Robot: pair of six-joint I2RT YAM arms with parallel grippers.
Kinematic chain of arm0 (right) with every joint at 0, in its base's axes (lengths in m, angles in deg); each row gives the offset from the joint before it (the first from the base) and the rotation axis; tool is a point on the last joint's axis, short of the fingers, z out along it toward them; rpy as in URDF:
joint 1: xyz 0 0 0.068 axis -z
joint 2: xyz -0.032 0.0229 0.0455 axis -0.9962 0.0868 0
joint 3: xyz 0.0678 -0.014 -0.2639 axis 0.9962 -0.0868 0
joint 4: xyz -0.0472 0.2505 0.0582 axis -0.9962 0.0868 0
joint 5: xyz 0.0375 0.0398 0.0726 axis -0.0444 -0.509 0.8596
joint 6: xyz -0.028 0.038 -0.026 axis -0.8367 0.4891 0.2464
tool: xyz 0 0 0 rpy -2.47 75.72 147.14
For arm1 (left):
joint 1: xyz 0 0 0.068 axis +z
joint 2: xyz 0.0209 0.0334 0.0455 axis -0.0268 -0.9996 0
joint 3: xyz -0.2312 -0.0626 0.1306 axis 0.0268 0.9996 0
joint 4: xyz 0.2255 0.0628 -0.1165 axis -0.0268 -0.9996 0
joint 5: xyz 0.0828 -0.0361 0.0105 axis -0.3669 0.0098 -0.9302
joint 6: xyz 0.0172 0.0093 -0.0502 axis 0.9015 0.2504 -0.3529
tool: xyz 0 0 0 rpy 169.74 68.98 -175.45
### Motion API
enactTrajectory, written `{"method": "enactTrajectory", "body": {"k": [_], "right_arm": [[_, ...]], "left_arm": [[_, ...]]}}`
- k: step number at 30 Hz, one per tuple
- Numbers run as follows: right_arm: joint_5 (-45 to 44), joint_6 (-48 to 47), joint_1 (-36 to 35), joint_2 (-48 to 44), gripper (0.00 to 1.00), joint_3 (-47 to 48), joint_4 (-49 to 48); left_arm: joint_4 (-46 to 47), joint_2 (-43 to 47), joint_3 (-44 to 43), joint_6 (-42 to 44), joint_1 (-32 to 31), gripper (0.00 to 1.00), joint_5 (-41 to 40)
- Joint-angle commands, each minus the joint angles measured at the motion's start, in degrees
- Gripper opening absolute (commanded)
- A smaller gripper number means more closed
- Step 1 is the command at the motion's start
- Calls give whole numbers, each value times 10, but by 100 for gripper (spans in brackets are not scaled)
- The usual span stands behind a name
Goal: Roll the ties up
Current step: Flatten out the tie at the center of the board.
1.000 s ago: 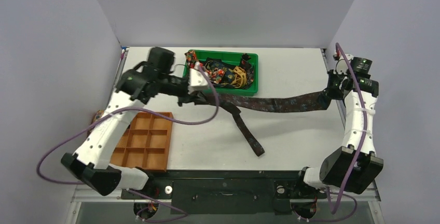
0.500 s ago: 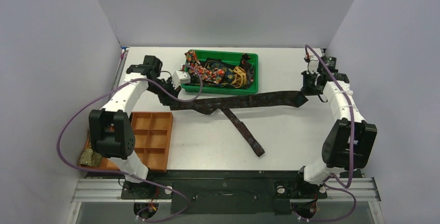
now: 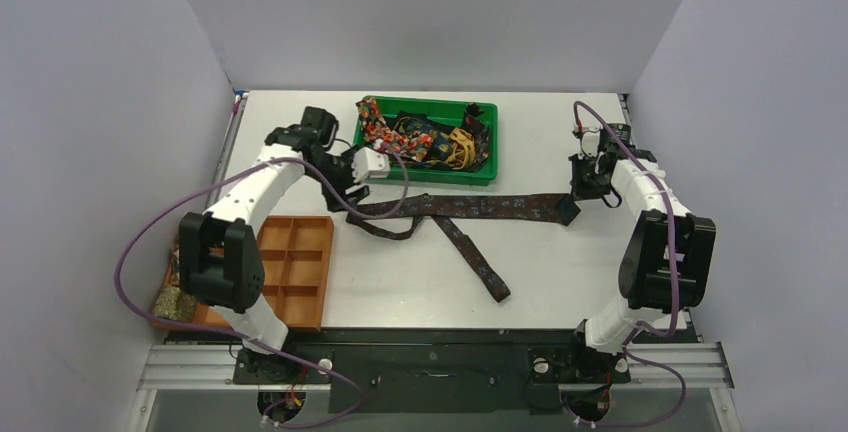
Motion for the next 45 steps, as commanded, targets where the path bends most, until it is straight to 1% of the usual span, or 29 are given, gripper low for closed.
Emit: {"method": "enactTrajectory", "body": {"k": [1,4,8,10,14,18,20,21,22,23,24,25,26,27,28,29,31,32,33,36,37,38,39,40,41,42,43,44,45], "right_arm": [[24,17,0,-2,0,5,-14],[34,27,2,0,0,13,-12],[51,33,3,2,0,19,-4],[54,36,3,2,0,19,-3],[61,42,3,1,0,19,-2],[63,43,3,0,0,18,5],[57,38,3,-1,0,17,13],[50,35,3,-1,0,16,16],[46,28,3,-2,0,16,24],[37,24,5,-3,0,15,28],[32,16,6,-2,0,15,37],[19,6,9,-2,0,15,43],[13,0,11,0,0,15,52],[0,-12,15,0,0,15,57],[-8,-19,18,1,0,15,66],[-23,-30,23,0,0,14,70],[-45,-49,31,-1,0,13,82],[-52,-53,35,-2,0,12,85],[-64,-60,38,-2,0,12,89],[-94,-74,44,-3,0,12,94],[-102,-79,45,-3,0,13,95],[-115,-82,47,-3,0,14,97],[-121,-89,49,-3,0,15,101],[-133,-94,53,-2,0,17,103],[-140,-104,57,-3,0,18,107],[-151,-111,63,-7,0,19,110],[-153,-125,68,-9,0,18,113],[-171,-139,79,-15,0,18,115],[-175,-146,85,-17,0,18,118]], "left_arm": [[79,77,30,5,-127,63,58],[112,51,28,11,-195,63,76],[98,-55,-42,31,-286,62,112],[86,-101,-85,35,-318,63,120],[68,-186,-155,40,-360,64,93],[80,-241,-180,30,-378,65,46],[79,-256,-182,37,-385,63,20],[72,-260,-182,48,-391,60,11],[66,-265,-183,52,-394,47,-4],[46,-267,-185,63,-403,39,-9],[24,-266,-190,66,-407,24,-15],[14,-260,-193,63,-417,18,-14],[6,-255,-202,52,-422,9,-2],[-9,-242,-216,43,-431,5,9],[-22,-234,-226,19,-434,0,42],[-28,-218,-255,3,-440,0,71],[-40,-196,-310,-56,-443,0,128],[-43,-189,-331,-102,-444,0,145],[-43,-177,-370,-121,-444,0,157],[-38,-154,-436,-207,-435,0,161],[-35,-145,-471,-229,-415,0,191],[-24,-142,-487,-288,-387,0,209],[-19,-136,-519,-317,-372,0,255],[-16,-133,-533,-368,-339,0,278],[-20,-123,-555,-384,-324,0,307],[-35,-115,-561,-398,-296,0,316],[-44,-89,-554,-395,-283,0,318],[-63,-71,-542,-376,-255,0,314],[-73,-33,-504,-363,-241,0,305]]}}
